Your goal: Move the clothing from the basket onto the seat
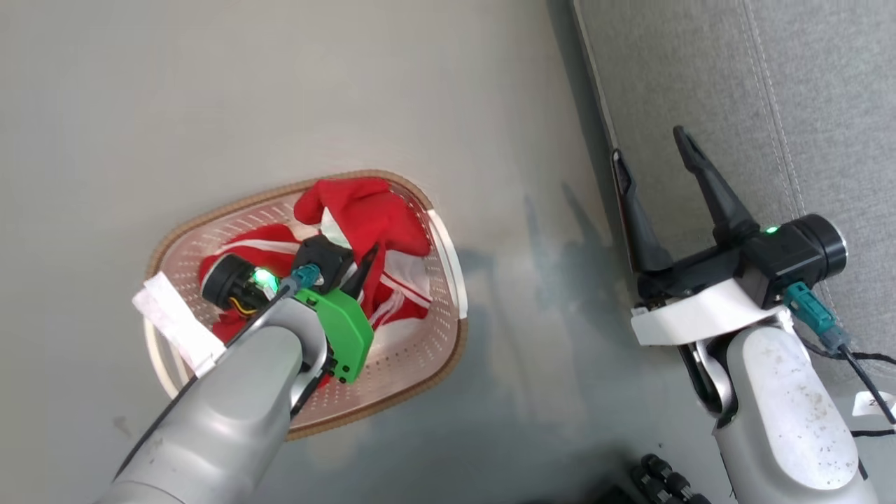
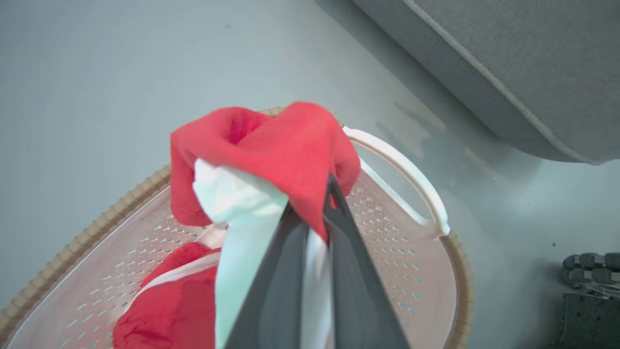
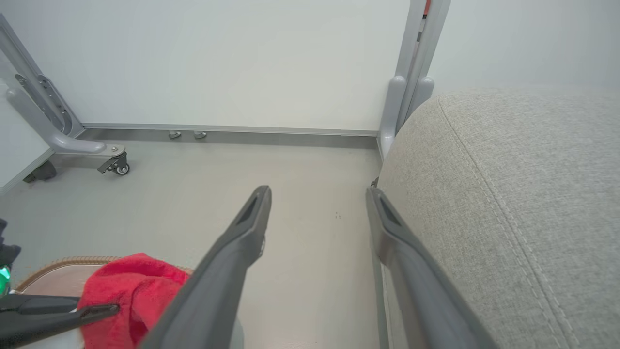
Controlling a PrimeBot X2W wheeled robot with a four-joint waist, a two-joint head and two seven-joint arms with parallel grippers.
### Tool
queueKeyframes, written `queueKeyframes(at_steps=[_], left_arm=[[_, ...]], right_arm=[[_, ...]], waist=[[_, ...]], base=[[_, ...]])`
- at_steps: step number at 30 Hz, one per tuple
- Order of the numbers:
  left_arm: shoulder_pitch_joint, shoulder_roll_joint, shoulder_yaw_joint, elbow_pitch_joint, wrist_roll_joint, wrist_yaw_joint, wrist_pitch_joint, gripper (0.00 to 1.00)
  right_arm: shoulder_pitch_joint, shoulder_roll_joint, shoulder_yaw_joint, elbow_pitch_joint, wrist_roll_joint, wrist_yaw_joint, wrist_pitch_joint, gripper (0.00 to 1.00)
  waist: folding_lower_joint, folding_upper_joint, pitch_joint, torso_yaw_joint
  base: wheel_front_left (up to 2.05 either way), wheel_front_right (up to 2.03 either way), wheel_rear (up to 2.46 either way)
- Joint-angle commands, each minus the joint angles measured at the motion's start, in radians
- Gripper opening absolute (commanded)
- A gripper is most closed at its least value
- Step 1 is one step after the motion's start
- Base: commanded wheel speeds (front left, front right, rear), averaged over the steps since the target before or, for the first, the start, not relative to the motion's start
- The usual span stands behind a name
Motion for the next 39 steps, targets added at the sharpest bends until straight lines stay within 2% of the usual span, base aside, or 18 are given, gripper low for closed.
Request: queueKeyframes(at_steps=[1,24,32,39], left_arm=[[0.031,-0.002,0.022,-0.024,0.021,0.003,-0.004,0.00],[0.290,-0.012,0.349,-0.393,0.254,0.000,-0.004,0.00],[0.313,-0.025,0.443,-0.516,0.296,-0.001,-0.004,0.00],[0.284,-0.038,0.477,-0.605,0.329,-0.002,-0.004,0.00]], right_arm=[[0.020,-0.004,0.000,0.012,-0.008,-0.001,-0.002,1.00],[0.160,-0.004,-0.009,0.111,0.021,-0.001,-0.002,1.00],[0.207,-0.004,-0.005,0.127,0.036,-0.001,-0.002,1.00],[0.243,-0.004,0.002,0.137,0.049,-0.001,-0.002,1.00]], waist=[[0.0000,0.0085,-0.103,0.067],[0.0000,0.0085,-0.410,0.139],[0.0000,0.0085,-0.494,0.140],[0.0000,0.0085,-0.552,0.135]], base=[[0.00,0.00,0.00],[0.00,0.00,0.00],[0.00,0.00,0.00],[0.00,0.00,0.00]])
